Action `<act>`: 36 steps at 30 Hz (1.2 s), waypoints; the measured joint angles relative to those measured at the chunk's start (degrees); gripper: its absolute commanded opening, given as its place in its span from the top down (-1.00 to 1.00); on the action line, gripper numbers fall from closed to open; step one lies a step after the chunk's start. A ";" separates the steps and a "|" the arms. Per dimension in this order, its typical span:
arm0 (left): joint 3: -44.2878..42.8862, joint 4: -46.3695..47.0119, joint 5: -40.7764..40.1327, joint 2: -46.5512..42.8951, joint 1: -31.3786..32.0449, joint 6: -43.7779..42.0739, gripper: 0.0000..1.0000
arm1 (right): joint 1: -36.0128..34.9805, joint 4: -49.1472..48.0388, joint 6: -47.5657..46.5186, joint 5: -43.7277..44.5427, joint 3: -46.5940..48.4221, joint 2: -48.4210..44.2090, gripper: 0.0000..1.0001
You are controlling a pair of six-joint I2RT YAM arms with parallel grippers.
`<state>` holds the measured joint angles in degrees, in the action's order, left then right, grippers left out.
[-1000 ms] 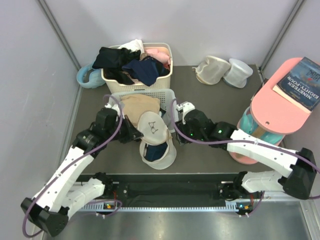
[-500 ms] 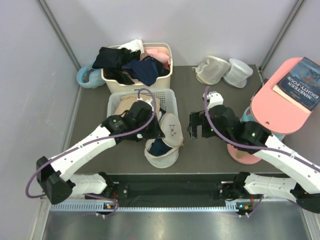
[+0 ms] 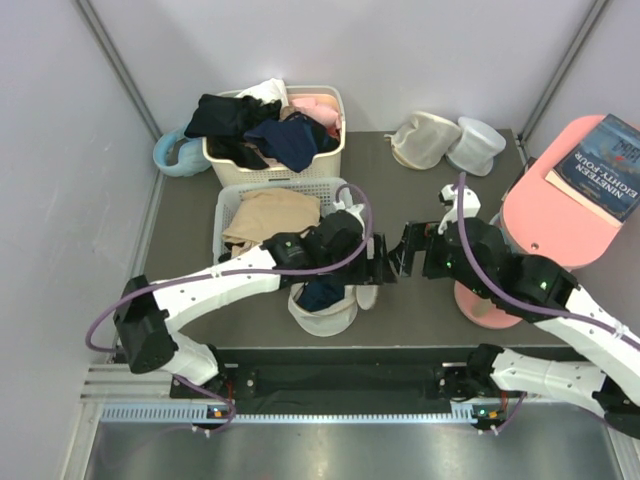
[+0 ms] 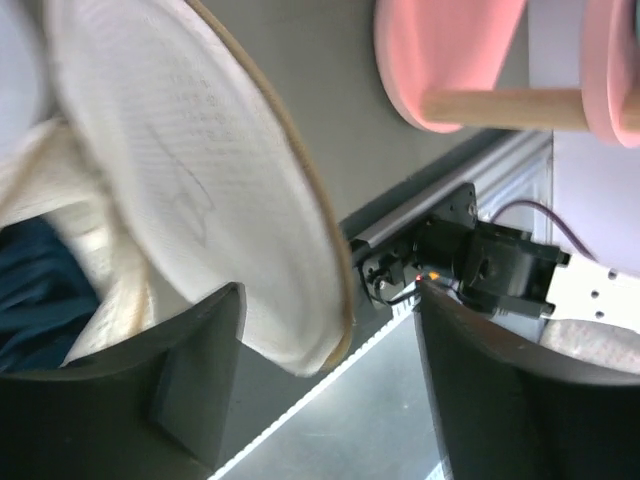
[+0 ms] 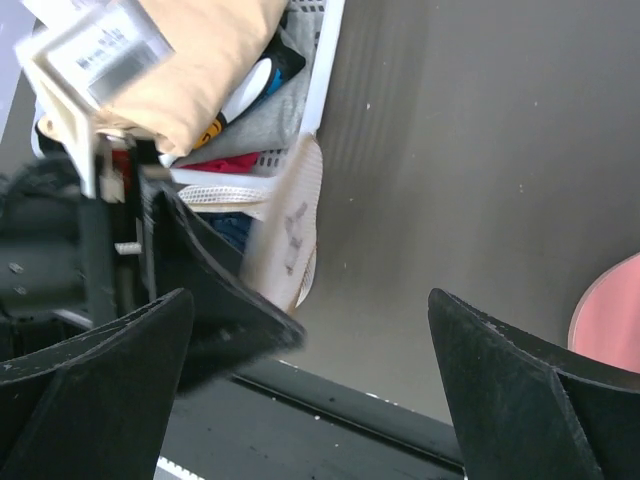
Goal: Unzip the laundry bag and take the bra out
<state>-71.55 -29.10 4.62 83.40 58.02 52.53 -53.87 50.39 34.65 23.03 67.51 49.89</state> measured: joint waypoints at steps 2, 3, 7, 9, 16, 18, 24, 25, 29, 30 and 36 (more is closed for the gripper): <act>-0.15 1.88 0.70 1.27 1.36 -0.20 -0.96 | 0.00 0.31 0.11 0.09 0.00 -0.46 -0.99; -0.15 2.51 1.01 1.44 1.84 -0.33 -0.98 | 0.00 0.37 0.11 0.09 0.00 -0.66 -0.99; 0.09 3.67 0.15 0.17 2.16 -1.14 -0.98 | 0.02 0.85 0.02 0.48 0.11 -1.79 -1.00; 0.79 3.85 -1.62 -2.60 2.12 -1.97 -0.98 | 0.00 0.55 -0.15 0.52 0.11 -2.32 -0.99; 3.21 -2.38 -10.80 -18.75 -3.23 -3.23 -0.98 | -0.02 -2.71 -3.15 -2.80 0.11 -0.63 -1.00; 3.89 -5.53 -12.61 -21.94 -7.61 -3.23 -0.98 | -0.57 -5.07 -3.58 -5.42 -0.20 2.03 -0.99; 9.77 -12.98 -13.99 -25.68 -11.93 -3.06 -0.85 | -6.78 -13.81 -3.61 -11.19 -4.35 12.74 -0.99; 11.10 -13.46 -13.53 -26.08 -11.93 -2.80 -0.83 | -8.35 -14.78 -3.61 -11.85 -4.61 15.04 -0.99; 15.87 -14.36 -11.98 -28.46 -11.93 -1.40 -0.75 | -12.44 -18.38 -4.04 -13.53 -4.98 22.60 -0.98; 16.57 -14.47 -11.76 -28.94 -11.93 -1.20 -0.65 | -12.85 -19.04 -4.07 -13.70 -5.09 23.67 -0.98; 21.84 -13.73 -9.94 -30.97 -11.93 0.55 -0.33 | -13.42 -24.39 -4.94 -14.03 -7.10 27.58 -0.98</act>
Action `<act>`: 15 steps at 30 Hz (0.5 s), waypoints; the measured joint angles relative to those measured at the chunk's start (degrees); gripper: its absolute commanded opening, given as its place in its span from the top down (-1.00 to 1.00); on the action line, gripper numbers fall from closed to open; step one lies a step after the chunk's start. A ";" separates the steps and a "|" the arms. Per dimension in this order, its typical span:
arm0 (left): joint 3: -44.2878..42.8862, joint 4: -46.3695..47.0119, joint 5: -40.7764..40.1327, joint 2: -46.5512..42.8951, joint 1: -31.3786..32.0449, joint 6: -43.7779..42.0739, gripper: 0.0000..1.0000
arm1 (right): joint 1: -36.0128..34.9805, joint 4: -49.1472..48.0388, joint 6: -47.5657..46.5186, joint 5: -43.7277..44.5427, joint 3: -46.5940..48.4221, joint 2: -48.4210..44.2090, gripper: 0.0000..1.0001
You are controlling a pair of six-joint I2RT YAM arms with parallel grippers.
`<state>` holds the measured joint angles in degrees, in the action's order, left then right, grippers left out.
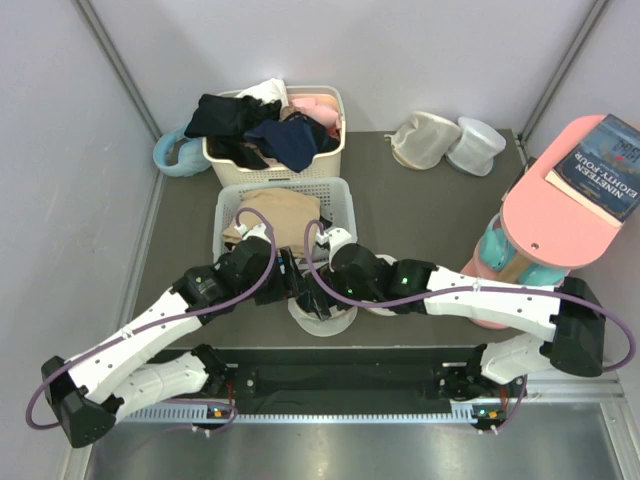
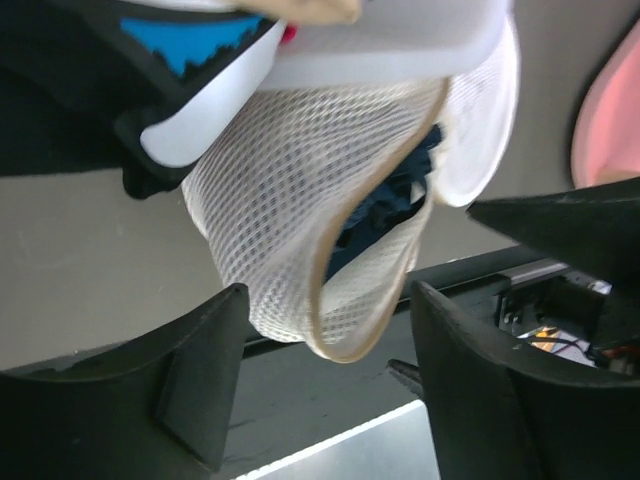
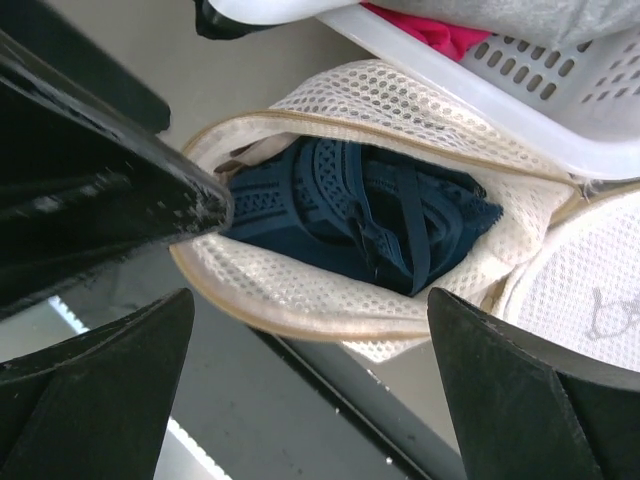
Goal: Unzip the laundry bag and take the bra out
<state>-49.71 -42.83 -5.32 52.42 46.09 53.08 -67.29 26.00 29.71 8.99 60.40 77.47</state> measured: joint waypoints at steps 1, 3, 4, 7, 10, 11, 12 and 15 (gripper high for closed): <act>1.03 0.33 0.28 -0.02 0.00 0.35 -0.21 | 0.00 -0.70 -0.22 0.07 -0.11 0.59 -0.97; 2.38 0.35 0.61 -0.02 0.00 0.98 -0.11 | 0.04 -2.38 -0.70 0.15 -0.48 1.62 -0.96; 2.75 0.33 0.63 -0.02 0.00 1.27 0.02 | 0.13 -3.28 -0.94 0.24 -0.70 2.25 -0.94; 2.97 0.39 0.52 -0.04 0.00 1.57 0.19 | 0.46 -5.29 -1.55 0.55 -1.29 4.04 -0.90; 3.30 0.83 0.59 -0.04 0.00 1.90 0.50 | 0.85 -7.32 -2.14 1.09 -1.90 6.14 -0.84; 3.56 0.94 0.63 -0.04 0.00 2.05 0.64 | 0.96 -7.61 -2.27 1.44 -1.92 6.86 -0.82; 4.04 1.07 0.85 -0.04 0.00 2.19 0.68 | 1.05 -7.82 -2.34 1.79 -1.92 7.48 -0.80; 5.01 1.11 1.11 -0.04 0.00 2.58 0.86 | 1.25 -8.66 -2.56 3.17 -1.95 8.35 -0.70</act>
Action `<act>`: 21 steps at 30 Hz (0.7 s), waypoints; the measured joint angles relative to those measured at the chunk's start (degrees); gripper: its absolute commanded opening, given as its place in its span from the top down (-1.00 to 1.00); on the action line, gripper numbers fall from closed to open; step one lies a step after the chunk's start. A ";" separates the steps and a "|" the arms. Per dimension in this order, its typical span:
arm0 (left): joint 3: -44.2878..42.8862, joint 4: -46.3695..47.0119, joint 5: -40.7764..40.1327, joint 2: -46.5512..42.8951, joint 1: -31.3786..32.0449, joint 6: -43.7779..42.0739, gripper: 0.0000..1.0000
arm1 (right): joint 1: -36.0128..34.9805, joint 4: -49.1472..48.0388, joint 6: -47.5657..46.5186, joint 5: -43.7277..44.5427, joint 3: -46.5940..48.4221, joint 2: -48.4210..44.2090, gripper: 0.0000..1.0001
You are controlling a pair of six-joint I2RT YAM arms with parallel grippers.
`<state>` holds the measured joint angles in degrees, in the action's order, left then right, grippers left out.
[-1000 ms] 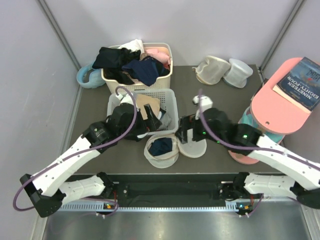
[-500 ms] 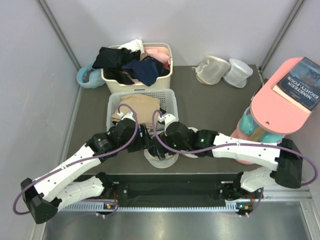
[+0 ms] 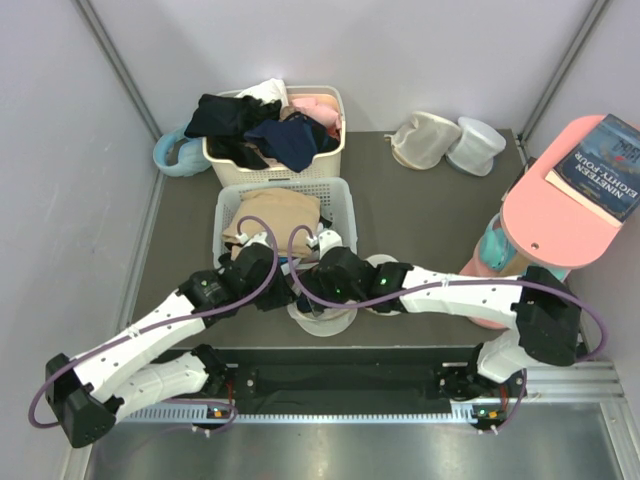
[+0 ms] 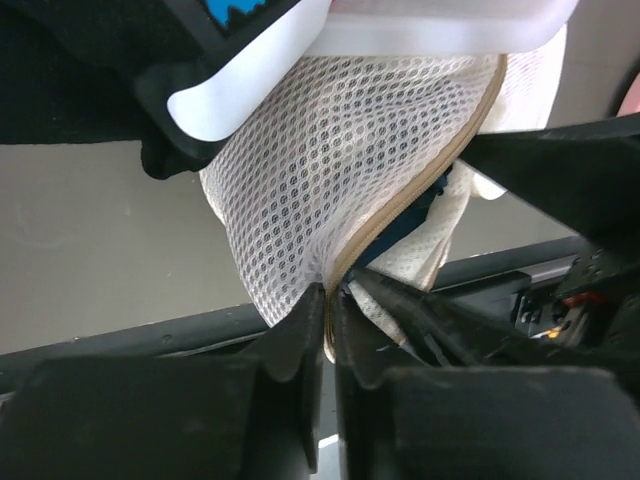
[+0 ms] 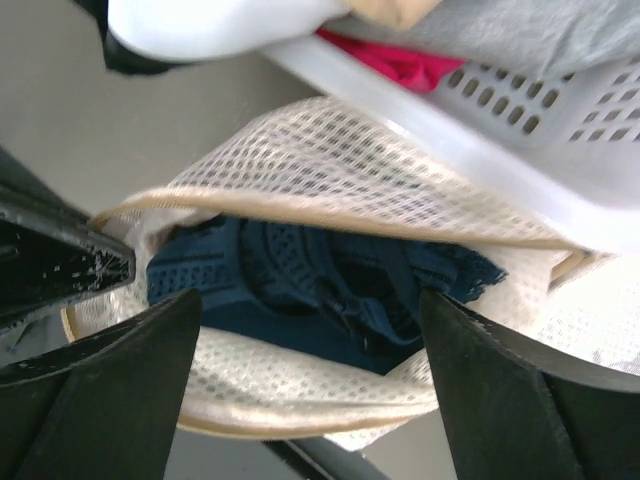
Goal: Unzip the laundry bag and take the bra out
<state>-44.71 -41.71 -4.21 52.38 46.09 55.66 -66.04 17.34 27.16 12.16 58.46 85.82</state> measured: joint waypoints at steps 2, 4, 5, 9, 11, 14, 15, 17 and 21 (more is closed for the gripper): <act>0.42 0.02 0.02 0.00 0.00 0.22 0.92 | 0.52 -1.33 0.00 0.61 -0.39 0.09 -0.62; 0.66 0.04 -0.04 -0.07 0.00 0.24 1.00 | 1.14 -1.97 -0.02 1.09 -0.72 0.17 -0.54; 0.72 0.07 -0.11 -0.11 0.00 0.28 1.00 | 1.55 -1.99 0.02 1.46 -0.72 0.35 -0.51; 1.33 0.15 -0.13 -0.50 0.00 0.63 1.00 | 2.36 -3.19 -0.02 2.14 -0.72 1.86 -0.33; 1.68 0.20 -0.13 -0.68 0.00 0.83 1.00 | 2.49 -3.48 -0.13 2.21 -0.72 2.99 0.13; 1.99 0.24 -0.13 -0.76 0.00 1.11 1.00 | 2.58 -4.09 -0.57 2.08 -0.68 4.81 0.97; 1.99 0.26 -0.15 -0.76 0.00 1.20 1.00 | 2.60 -4.09 -1.09 1.95 -0.63 5.16 1.00; 2.03 0.44 -0.15 -0.76 0.00 1.25 1.00 | 2.75 -3.28 -1.01 1.66 -0.20 5.66 1.00; 2.03 0.57 -0.74 -0.70 -0.07 1.29 1.00 | 2.86 -0.11 -2.12 -0.02 1.36 4.20 1.00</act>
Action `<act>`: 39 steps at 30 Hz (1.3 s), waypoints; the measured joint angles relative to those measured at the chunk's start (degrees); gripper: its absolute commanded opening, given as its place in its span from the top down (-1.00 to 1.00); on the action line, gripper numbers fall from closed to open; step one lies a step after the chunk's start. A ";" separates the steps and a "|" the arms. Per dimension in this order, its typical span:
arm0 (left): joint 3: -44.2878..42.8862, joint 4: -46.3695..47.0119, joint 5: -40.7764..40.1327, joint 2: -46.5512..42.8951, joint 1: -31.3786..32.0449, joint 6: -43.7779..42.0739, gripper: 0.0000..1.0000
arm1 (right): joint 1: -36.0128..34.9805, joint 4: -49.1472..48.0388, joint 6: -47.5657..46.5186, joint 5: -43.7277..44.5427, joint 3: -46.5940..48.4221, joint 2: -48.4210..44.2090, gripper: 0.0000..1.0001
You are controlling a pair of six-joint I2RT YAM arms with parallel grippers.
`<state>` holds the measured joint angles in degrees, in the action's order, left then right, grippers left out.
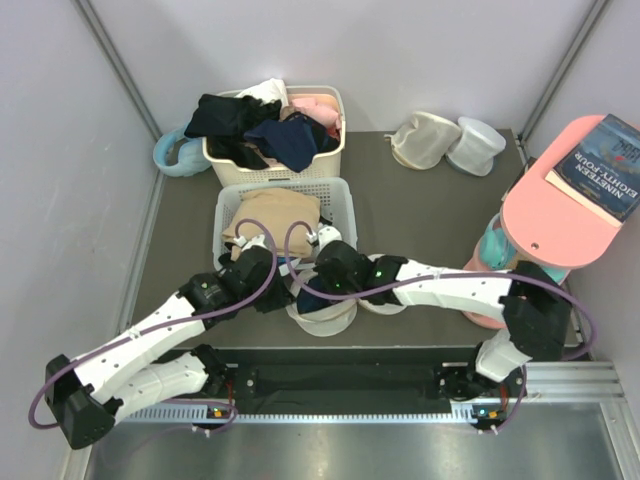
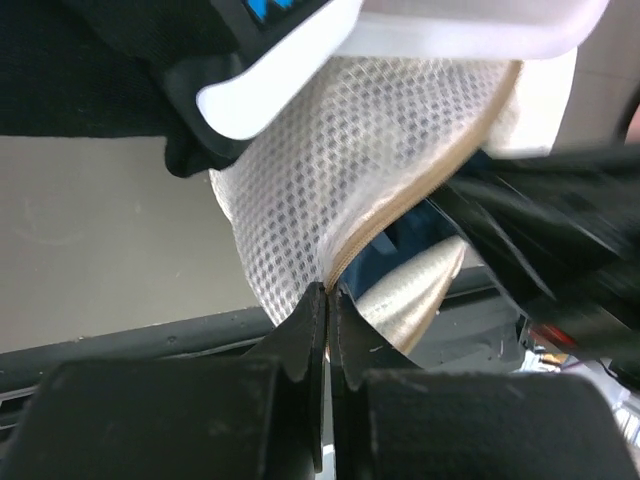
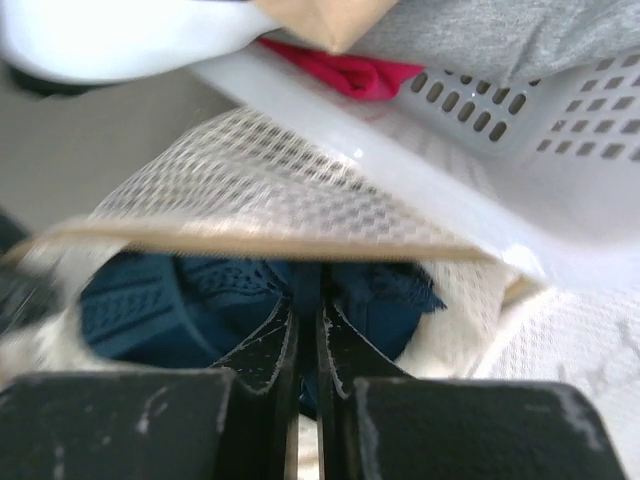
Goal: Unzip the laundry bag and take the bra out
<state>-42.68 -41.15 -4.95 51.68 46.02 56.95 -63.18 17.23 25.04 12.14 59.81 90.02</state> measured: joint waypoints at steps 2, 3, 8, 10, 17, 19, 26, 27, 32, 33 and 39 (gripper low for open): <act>-0.07 -0.02 -0.61 0.24 -0.20 0.11 1.00 | -0.02 2.47 -0.59 -1.40 0.00 -3.39 1.00; -0.13 -0.04 -0.79 0.42 -0.28 0.13 1.00 | -0.02 4.09 -0.96 -2.23 0.00 -5.73 1.00; -0.39 -0.07 -1.81 1.75 -1.25 0.20 1.00 | 0.00 11.93 -2.91 -6.10 1.44 -19.28 1.00; -0.39 -0.02 -1.95 2.29 -1.57 0.17 1.00 | 0.00 15.10 -3.52 -7.37 3.65 -23.52 1.00; -0.42 0.76 -1.25 3.85 -1.79 -0.15 1.00 | 0.00 21.18 -4.04 -6.86 14.56 -27.34 1.00; -0.42 0.96 -0.85 4.26 -1.79 -0.37 1.00 | 0.00 22.21 -4.07 -5.53 18.47 -26.36 1.00; -0.50 1.11 -0.44 4.63 -1.79 -0.94 1.00 | 1.66 23.80 -7.63 0.98 37.22 -17.07 1.00; -0.50 1.11 -0.44 4.61 -1.79 -0.94 1.00 | 2.29 23.76 -8.46 1.62 40.09 -15.47 1.00; -0.50 1.77 -0.37 4.13 -1.79 -0.92 1.00 | 9.49 21.81 -13.94 3.37 56.85 -5.35 1.00; -0.50 1.95 -0.37 3.98 -1.79 -0.92 1.00 | 11.02 21.00 -14.99 3.37 60.06 -3.15 1.00; -0.50 2.58 -0.22 4.00 -1.79 -1.11 1.00 | 19.61 8.79 -19.17 2.69 69.68 7.91 1.00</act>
<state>-43.18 -38.57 -5.17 55.68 44.23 55.83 -43.57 26.02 5.87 14.83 129.49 97.93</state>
